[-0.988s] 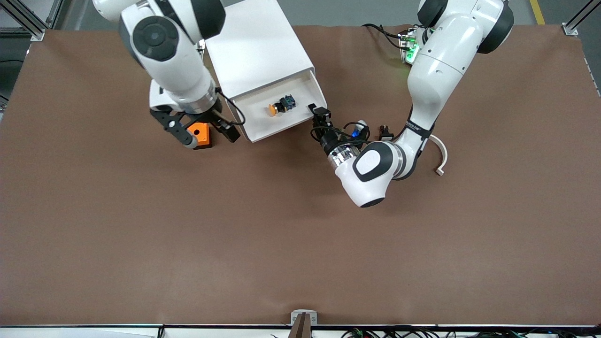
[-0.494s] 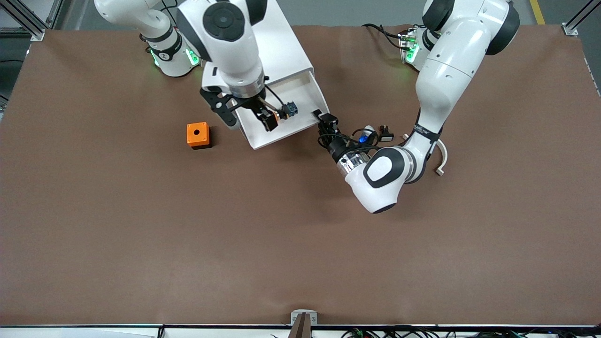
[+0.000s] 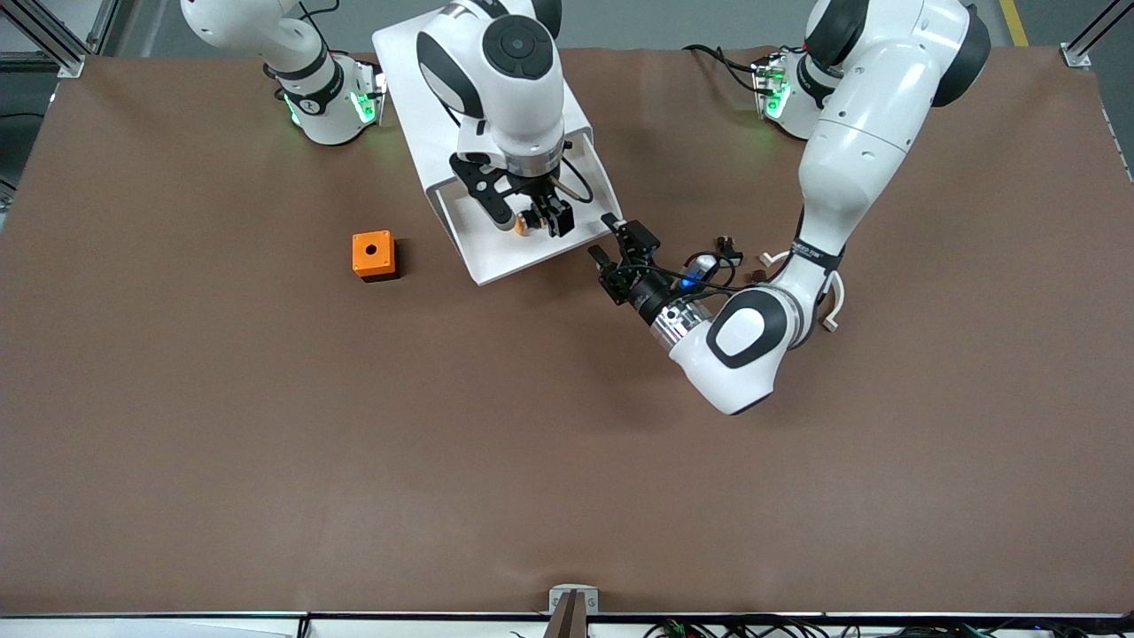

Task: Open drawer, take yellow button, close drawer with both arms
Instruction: 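Grasp the orange-capped button inside the drawer with the right gripper, then lift the button with the right gripper while the left gripper shuts the drawer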

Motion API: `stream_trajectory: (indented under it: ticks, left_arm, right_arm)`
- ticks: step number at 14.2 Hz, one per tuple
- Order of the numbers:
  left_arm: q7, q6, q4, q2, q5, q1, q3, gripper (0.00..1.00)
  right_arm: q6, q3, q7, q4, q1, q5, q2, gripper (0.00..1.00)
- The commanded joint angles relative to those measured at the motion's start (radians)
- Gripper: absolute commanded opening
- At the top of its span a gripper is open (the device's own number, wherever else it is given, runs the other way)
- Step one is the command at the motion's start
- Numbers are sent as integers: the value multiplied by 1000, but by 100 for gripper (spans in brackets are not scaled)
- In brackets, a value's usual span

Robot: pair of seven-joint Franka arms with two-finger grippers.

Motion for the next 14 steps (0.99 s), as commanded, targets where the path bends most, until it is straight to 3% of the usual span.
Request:
stream_trajectory:
  ticks: [1, 5, 7, 12, 14]
  left_arm:
    - [203, 26, 59, 4, -12, 3, 0, 99]
    - [519, 29, 111, -6, 15, -39, 86, 99]
    - [647, 53, 143, -16, 92, -64, 103, 99]
    - [882, 246, 142, -95, 293, -95, 98, 99]
    - [931, 308, 142, -120, 345, -102, 97, 99]
  right_arm:
    - [14, -13, 38, 2, 23, 3, 11, 100]
    - [13, -13, 40, -10, 26, -3, 28, 97]
    - [7, -13, 40, -18, 31, -3, 28, 87]
    - [2, -11, 38, -16, 29, -3, 27, 43]
    - [2, -13, 35, -8, 25, -2, 27, 7]
